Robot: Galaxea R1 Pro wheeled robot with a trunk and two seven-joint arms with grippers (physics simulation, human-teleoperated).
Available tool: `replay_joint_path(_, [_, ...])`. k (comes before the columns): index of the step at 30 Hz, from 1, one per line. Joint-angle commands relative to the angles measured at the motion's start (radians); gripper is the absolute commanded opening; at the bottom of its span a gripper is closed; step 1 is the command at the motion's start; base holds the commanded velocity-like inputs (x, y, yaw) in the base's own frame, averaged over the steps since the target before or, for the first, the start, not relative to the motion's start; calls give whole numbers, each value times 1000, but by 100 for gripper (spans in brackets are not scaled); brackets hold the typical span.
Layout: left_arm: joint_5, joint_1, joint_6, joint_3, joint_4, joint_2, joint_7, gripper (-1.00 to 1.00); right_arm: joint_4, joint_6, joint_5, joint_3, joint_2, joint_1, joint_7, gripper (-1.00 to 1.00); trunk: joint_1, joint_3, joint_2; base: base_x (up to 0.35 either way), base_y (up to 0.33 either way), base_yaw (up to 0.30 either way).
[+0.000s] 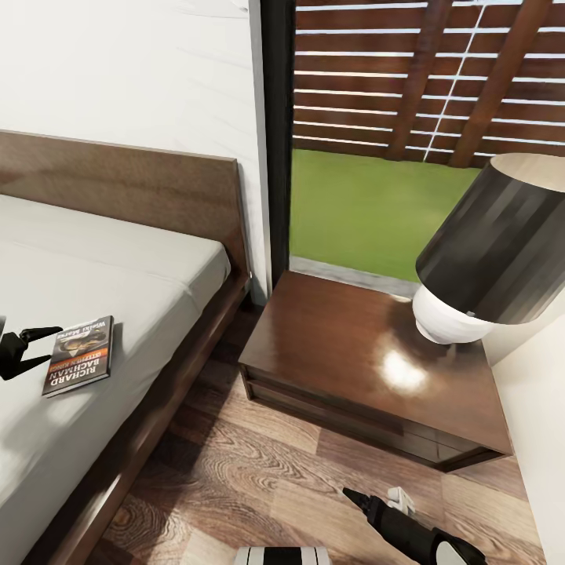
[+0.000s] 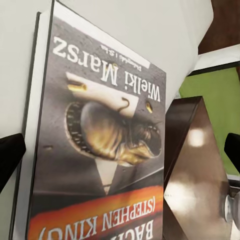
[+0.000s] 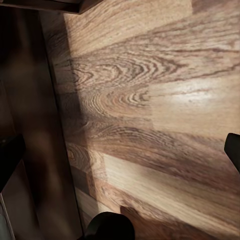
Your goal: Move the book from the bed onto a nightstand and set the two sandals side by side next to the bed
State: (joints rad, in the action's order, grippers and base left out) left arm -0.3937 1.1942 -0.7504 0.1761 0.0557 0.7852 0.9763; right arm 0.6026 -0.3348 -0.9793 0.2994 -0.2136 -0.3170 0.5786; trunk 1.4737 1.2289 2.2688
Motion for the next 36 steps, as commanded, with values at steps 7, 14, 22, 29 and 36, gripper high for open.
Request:
replay_joint_path(7, [7,1,-6,8,0,0,2,100,0,-4,-10,4,-1,-1,0,100,0,1,0,0,0,0])
replay_joint_path(14, [7,1,-6,8,0,1,2,100,1,-5,-9,6,-1,-1,0,100,0,1,0,0,0,0])
replay_joint_path(22, [7,1,-6,9,0,2,2,100,1,-6,-9,5,-2,-1,0,100,0,1,0,0,0,0])
replay_joint_path(29, [7,1,-6,9,0,2,3,100,1,-5,-9,5,-2,-1,-1,100,0,1,0,0,0,9])
replay_joint_path(36, [6,1,-6,9,0,3,4,100,0,-4,-10,4,-2,-1,-2,100,0,1,0,0,0,106])
